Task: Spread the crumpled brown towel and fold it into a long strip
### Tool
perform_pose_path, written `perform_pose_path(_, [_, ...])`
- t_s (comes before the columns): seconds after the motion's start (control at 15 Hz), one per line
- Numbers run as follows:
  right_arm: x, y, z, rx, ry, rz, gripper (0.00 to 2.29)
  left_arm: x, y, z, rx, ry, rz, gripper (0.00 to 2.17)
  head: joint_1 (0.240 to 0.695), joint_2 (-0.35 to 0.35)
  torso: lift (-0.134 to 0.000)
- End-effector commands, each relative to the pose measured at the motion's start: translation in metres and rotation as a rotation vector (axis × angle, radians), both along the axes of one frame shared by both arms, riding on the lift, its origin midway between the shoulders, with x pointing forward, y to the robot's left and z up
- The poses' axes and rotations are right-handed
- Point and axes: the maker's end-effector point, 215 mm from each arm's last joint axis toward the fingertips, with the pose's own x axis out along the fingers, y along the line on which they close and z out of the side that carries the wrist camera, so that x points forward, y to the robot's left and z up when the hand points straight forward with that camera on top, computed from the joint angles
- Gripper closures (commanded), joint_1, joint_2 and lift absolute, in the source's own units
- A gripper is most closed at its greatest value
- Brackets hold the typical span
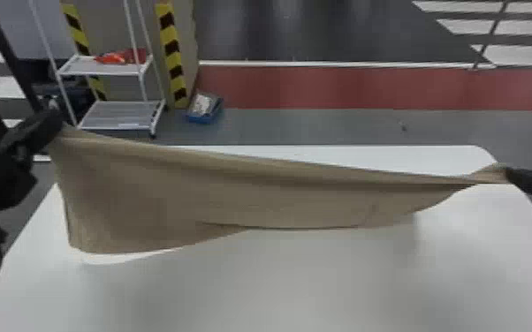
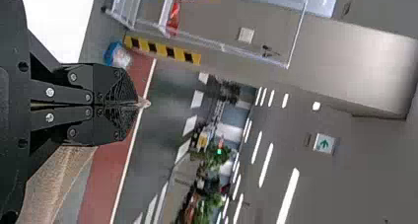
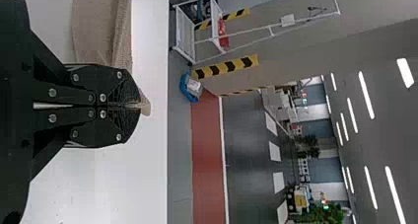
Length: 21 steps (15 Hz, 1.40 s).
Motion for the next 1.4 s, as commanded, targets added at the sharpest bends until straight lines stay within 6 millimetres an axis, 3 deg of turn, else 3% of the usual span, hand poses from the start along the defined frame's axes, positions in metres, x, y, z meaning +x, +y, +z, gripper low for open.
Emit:
perform_pose_path(0.0, [-0.009, -0.033, 0.024, 0.047, -0.009, -0.054, 1.48, -0.008, -0.016, -0.006, -0.047, 0.041, -0.105, 1.44, 0.622, -0.048, -0.124])
perform_pose_path(0.07, [-0.003, -0.031, 0.030, 0.049, -0.011, -0.050, 1.48, -0.008, -0.016, -0.003, -0.044, 0.035, -0.107, 1.44, 0.620, -0.097, -0.124])
perform_pose_path(0.2, [0.017, -0.019, 0.027, 0.060, -0.005, -0.035, 1.48, 0.006, -0.020, -0.006, -0.067, 0.034, -0.124, 1.44, 0.610, -0.124, -0.124])
perform_pose_path(0.33, [0.048, -0.004, 0.026, 0.056, -0.007, -0.008, 1.48, 0.043, -0.032, -0.007, -0.086, 0.028, -0.176, 1.44, 0.599, -0.123, -0.124])
perform_pose_path(0.47, [0.094, -0.005, 0.033, 0.042, -0.029, -0.019, 1.48, 0.097, -0.037, -0.013, -0.144, 0.014, -0.200, 1.44, 0.570, -0.109, -0.124])
perform_pose_path(0.67, [0.159, -0.009, 0.075, -0.048, -0.190, -0.036, 1.48, 0.172, -0.029, -0.001, -0.130, -0.051, -0.173, 1.44, 0.516, -0.101, -0.124])
perform_pose_path(0.73, [0.176, -0.009, 0.087, -0.075, -0.232, -0.035, 1.48, 0.187, -0.030, 0.006, -0.134, -0.065, -0.185, 1.44, 0.490, -0.098, -0.124])
perform_pose_path(0.8, [0.193, -0.008, 0.105, -0.091, -0.297, -0.030, 1.48, 0.201, -0.016, 0.028, -0.152, -0.138, -0.164, 1.44, 0.444, -0.091, -0.124])
perform_pose_path(0.87, [0.204, -0.010, 0.126, -0.123, -0.383, -0.034, 1.48, 0.212, -0.009, 0.051, -0.163, -0.207, -0.147, 1.44, 0.420, -0.086, -0.124])
perform_pose_path(0.93, [0.206, -0.008, 0.137, -0.135, -0.428, -0.029, 1.48, 0.215, -0.004, 0.059, -0.166, -0.229, -0.135, 1.44, 0.394, -0.079, -0.124])
perform_pose_path(1.0, [0.203, -0.009, 0.132, -0.119, -0.423, -0.017, 1.48, 0.214, -0.003, 0.059, -0.178, -0.233, -0.143, 1.44, 0.371, -0.074, -0.124])
perform_pose_path(1.13, [0.179, -0.009, 0.080, -0.102, -0.359, 0.013, 1.48, 0.193, -0.009, 0.026, -0.167, -0.212, -0.144, 1.44, 0.332, -0.061, -0.124])
perform_pose_path(1.27, [0.138, -0.008, 0.017, -0.102, -0.286, 0.049, 1.48, 0.158, -0.025, -0.032, -0.122, -0.147, -0.138, 1.44, 0.375, -0.060, -0.124])
perform_pose_path(1.33, [0.120, -0.011, -0.002, -0.094, -0.278, 0.055, 1.48, 0.142, -0.028, -0.059, -0.123, -0.111, -0.126, 1.44, 0.413, -0.065, -0.124])
